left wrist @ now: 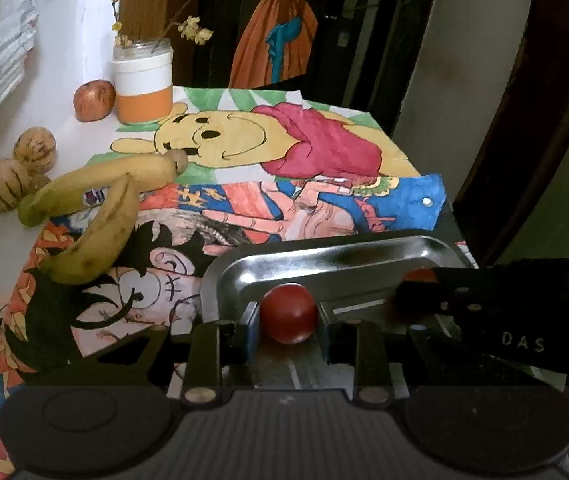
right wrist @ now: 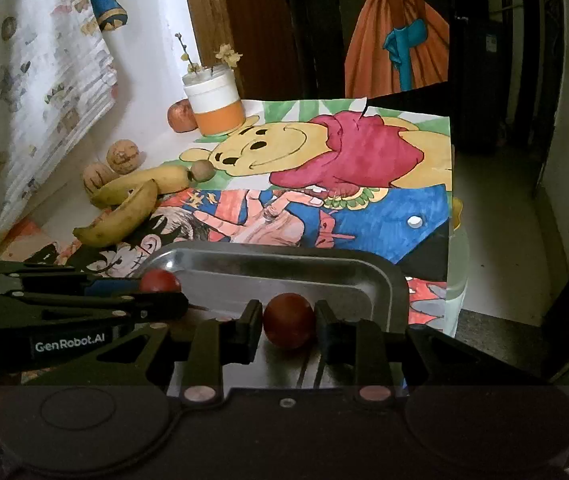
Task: Organize fruits
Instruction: 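Carry both tomatoes over the metal tray and open both grippers to drop them, then lift both tools away from the tray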
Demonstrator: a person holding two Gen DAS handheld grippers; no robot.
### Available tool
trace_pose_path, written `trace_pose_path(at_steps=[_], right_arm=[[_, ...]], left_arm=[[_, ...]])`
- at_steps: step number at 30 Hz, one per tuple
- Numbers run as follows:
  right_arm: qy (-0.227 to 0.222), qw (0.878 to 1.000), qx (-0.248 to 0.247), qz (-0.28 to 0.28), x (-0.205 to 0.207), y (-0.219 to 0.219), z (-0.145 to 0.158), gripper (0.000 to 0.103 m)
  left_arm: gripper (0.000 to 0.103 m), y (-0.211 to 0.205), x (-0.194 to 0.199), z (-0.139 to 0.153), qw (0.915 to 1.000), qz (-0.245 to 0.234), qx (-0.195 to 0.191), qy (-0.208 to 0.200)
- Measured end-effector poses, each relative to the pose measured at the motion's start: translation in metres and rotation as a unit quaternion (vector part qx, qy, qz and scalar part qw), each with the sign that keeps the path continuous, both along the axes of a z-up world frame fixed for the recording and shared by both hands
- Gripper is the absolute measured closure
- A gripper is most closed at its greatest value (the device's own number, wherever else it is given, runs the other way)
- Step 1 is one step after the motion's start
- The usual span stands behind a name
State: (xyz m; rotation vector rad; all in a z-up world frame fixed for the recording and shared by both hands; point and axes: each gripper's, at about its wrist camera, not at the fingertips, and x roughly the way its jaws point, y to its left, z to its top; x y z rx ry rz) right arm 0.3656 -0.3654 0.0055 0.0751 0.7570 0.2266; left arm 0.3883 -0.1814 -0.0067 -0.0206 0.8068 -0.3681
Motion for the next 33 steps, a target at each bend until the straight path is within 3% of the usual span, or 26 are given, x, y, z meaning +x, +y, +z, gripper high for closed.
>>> trace_pose_path(at_steps=[7,14,21,27,29,33], right_arm=[[-0.004,1.0,-0.009,0.001,0.002,0.001,-0.001,0.072],[-0.012,1.0,-0.007,-0.007,-0.006,-0.002,0.003,0.067],[-0.03,0.999,-0.01,-0.017,-0.026,-0.004,0.019,0.058],[-0.056,0.998,-0.007,-0.023,-0.052,-0.002,0.041,0.044],[-0.065,0.998,-0.006,-0.024,-0.061,0.001,0.049,0.033],[-0.085,0.996,0.004,-0.028,-0.084,0.007,0.067,0.019]], left_arm=[[0.07,0.001,0.001,-0.001,1.0,0.003,-0.002,-0.003],[0.042,0.004,-0.005,0.008,0.9998,0.007,-0.014,-0.011],[0.033,0.018,-0.021,0.028,0.9986,0.035,-0.024,-0.032],[0.012,0.036,-0.048,0.052,0.9956,0.065,-0.027,-0.063],[0.002,0.042,-0.059,0.059,0.9941,0.076,-0.028,-0.072],[0.0,0.054,-0.082,0.074,0.9913,0.091,-0.028,-0.09]])
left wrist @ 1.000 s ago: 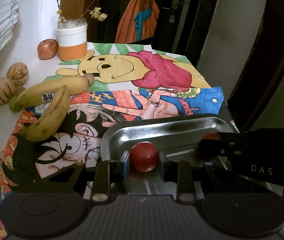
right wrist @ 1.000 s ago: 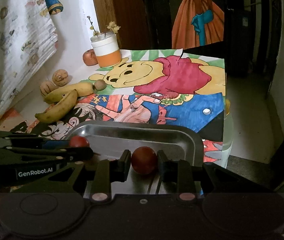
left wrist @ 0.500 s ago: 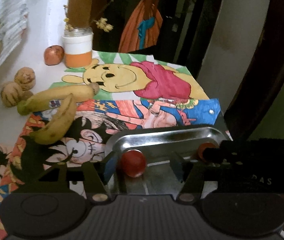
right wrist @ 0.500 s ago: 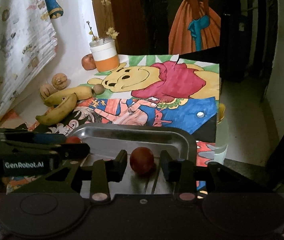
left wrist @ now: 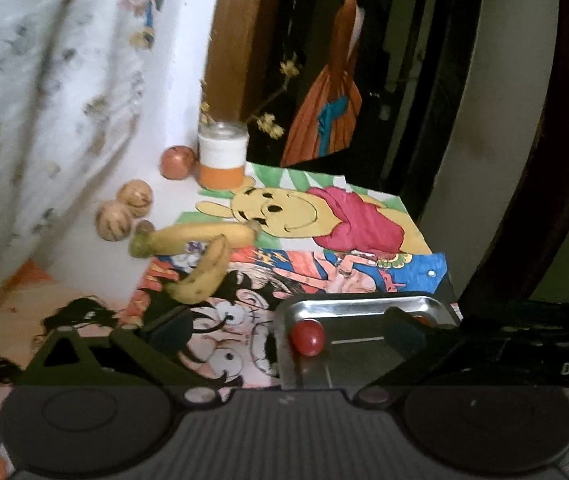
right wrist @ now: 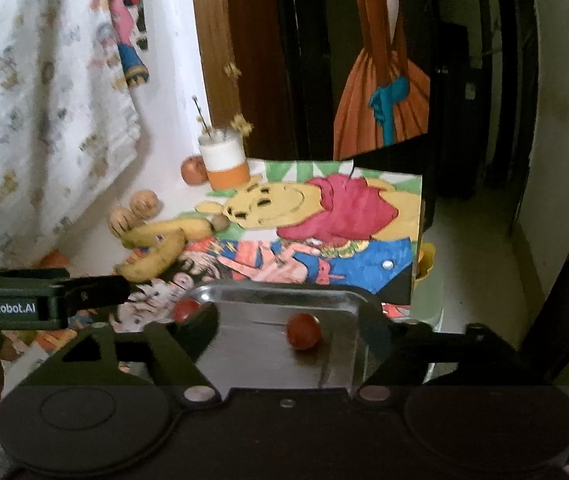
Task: Organize fruits
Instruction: 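Lift both tools away from the tray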
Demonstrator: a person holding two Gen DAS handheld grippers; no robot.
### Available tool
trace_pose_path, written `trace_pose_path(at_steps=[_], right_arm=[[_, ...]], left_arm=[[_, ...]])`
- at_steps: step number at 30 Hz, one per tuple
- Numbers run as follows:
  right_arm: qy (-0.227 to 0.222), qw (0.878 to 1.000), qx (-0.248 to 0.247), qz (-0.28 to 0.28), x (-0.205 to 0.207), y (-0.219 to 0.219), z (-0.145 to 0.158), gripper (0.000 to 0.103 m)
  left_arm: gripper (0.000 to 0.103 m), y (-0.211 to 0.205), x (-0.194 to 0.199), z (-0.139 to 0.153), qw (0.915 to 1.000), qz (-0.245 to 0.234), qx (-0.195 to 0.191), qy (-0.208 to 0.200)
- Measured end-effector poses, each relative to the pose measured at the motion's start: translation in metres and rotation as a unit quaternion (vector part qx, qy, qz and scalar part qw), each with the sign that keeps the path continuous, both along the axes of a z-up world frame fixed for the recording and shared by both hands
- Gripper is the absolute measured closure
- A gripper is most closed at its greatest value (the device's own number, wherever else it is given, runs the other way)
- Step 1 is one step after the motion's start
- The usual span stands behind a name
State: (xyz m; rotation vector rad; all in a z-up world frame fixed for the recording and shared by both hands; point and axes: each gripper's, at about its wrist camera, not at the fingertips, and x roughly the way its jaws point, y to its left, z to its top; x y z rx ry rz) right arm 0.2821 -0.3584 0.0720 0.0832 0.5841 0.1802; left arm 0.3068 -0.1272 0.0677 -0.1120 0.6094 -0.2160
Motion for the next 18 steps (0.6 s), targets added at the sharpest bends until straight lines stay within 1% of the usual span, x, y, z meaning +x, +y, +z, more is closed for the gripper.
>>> trace_pose_path(at_steps=[3,5,8,11,15,18], right_arm=[[-0.01,1.0,0.0,-0.004,-0.018,0.006,0.011,0.012],[-0.017,1.0,-0.001,-0.006,-0.032,0.011,0.017,0.004],[-0.025,1.0,-0.009,-0.005,-0.053,0.021,0.025,0.001],[-0.027,1.0,-0.016,-0.001,-0.072,0.029,0.028,0.001],[-0.025,1.0,-0.014,0.0,-0.098,0.038,0.03,0.001],[-0.016,1.0,-0.013,-0.005,-0.116,0.044,0.029,0.001]], left_arm=[[0.0,0.011,-0.019,0.009,0.9999,0.01,-0.001,-0.009],[0.0,0.019,-0.033,0.015,0.9998,0.017,-0.005,-0.013],[0.0,0.032,-0.052,0.02,0.9995,0.025,-0.001,-0.018],[0.0,0.044,-0.072,0.021,0.9992,0.032,0.009,-0.019],[0.0,0.058,-0.097,0.018,0.999,0.036,0.019,-0.017],[0.0,0.069,-0.114,0.012,0.9989,0.038,0.026,-0.008]])
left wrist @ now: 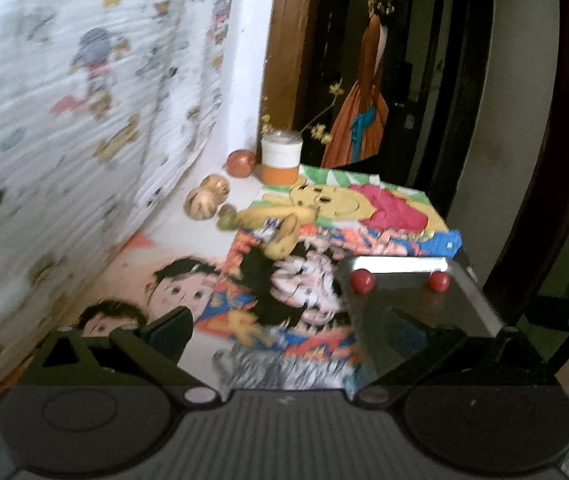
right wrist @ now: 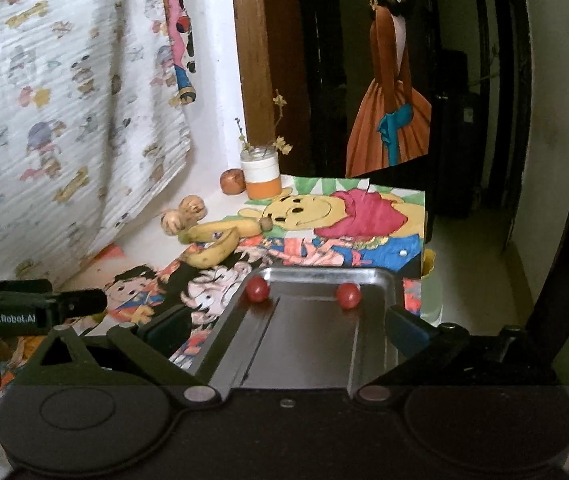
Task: Organize fruits
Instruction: 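Lift both tools away from the tray, then grasp the green grape with the left gripper while the right gripper grasps the curved banana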
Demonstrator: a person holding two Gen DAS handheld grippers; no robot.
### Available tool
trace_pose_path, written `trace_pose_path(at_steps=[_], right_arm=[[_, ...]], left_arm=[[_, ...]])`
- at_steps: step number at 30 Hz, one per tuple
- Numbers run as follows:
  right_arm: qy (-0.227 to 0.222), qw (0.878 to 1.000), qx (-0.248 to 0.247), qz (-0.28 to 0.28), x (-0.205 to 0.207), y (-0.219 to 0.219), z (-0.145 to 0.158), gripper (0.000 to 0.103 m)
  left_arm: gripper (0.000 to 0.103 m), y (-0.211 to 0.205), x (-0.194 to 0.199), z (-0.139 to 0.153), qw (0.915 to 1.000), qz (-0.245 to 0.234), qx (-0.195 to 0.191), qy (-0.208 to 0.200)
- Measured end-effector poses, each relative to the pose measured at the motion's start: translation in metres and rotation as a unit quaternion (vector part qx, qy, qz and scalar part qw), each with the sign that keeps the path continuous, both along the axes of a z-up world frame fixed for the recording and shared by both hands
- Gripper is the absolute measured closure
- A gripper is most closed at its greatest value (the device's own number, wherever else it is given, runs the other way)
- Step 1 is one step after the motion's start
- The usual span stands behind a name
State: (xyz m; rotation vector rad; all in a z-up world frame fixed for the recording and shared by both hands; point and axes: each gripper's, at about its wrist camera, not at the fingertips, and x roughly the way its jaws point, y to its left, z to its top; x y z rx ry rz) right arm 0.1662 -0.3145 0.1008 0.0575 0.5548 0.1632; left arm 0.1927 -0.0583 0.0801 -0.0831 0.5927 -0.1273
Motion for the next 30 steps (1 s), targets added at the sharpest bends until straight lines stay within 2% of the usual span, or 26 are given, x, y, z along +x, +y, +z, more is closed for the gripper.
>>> trace_pose_path(at_steps=[7,17,24,30], right_arm=[[0.04,0.999,-0.003,0.001,-0.032,0.009,-0.01,0.001],[0.106,0.994,-0.001,0.022,-0.051,0.034,-0.033,0.0],[0.149,0.986,0.033,0.068,-0.042,0.053,-0.041,0.0],[0.157,0.982,0.041,0.094,-0.02,0.069,-0.025,0.0]], left_arm=[[0.0,0.028,-0.035,-0.017,0.9995,0.013,0.003,0.03],[0.0,0.054,-0.052,-0.035,0.9974,0.035,0.018,0.06],[0.0,0.061,-0.047,-0.042,0.9957,0.024,0.03,0.084],[0.0,0.073,-0.035,-0.04,0.9961,0.02,0.023,0.083]])
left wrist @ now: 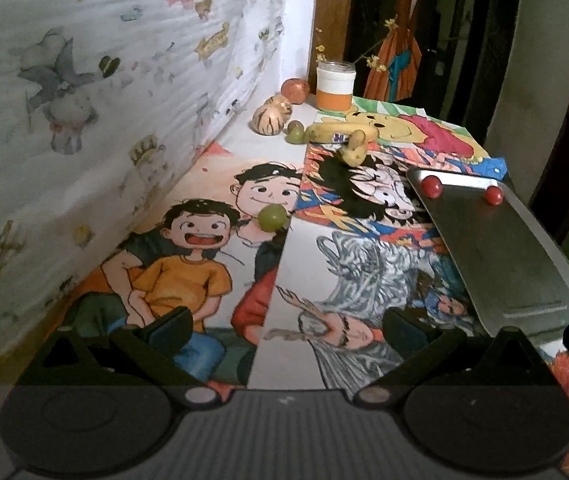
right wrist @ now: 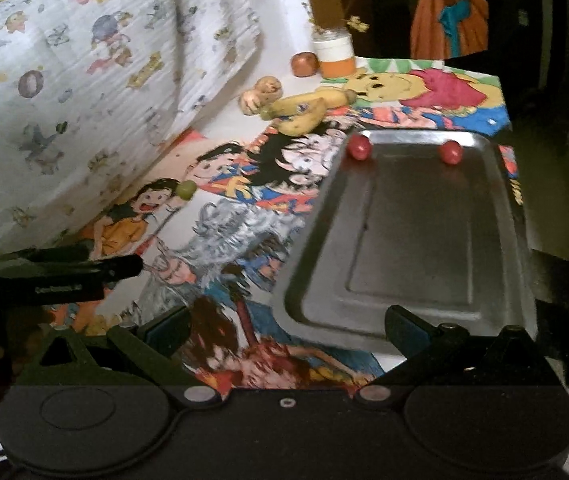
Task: Organize fruits
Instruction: 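Grasp the green grape with the left gripper while the right gripper grasps the curved banana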
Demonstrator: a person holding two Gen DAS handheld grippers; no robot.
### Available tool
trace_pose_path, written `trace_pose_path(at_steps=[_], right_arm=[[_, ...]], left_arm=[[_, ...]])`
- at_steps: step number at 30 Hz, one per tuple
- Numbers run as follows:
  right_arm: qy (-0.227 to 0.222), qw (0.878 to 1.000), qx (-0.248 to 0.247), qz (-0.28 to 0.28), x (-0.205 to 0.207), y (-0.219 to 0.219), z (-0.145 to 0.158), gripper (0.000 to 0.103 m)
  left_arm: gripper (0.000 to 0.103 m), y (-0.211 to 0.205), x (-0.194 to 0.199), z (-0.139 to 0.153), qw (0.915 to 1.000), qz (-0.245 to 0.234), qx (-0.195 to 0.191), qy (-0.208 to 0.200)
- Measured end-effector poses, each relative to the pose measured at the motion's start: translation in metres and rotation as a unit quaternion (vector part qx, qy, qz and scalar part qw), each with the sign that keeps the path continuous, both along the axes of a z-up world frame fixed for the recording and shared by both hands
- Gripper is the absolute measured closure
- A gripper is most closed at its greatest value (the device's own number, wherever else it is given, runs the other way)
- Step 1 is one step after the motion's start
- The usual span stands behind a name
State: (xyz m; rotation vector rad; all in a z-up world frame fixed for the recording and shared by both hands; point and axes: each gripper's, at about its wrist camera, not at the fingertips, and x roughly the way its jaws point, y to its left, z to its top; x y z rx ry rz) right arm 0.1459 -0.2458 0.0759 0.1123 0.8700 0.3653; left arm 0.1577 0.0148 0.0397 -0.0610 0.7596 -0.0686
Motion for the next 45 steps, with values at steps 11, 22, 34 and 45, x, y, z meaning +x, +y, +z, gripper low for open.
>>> trace_pose_path(at_steps=[11,22,34,45], right_arm=[[-0.014,0.999,0.042,0.004,0.086,0.041,0.053,0.002],[-0.057,0.998,0.03,-0.016,0.197,0.077,0.029,0.016],[0.004,0.998,0.035,-0.052,0.29,0.073,-0.041,0.039],[0.037,0.994,0.053,-0.087,0.329,0.067,-0.072,0.049]], left_arm=[[0.0,0.021,0.044,-0.002,0.999,0.016,-0.033,-0.025],[0.004,0.016,0.088,-0.024,0.9929,0.105,-0.047,-0.031],[0.031,-0.005,0.111,-0.042,0.992,0.124,-0.016,-0.017],[0.063,-0.011,0.129,-0.045,0.9914,0.128,-0.019,-0.021]])
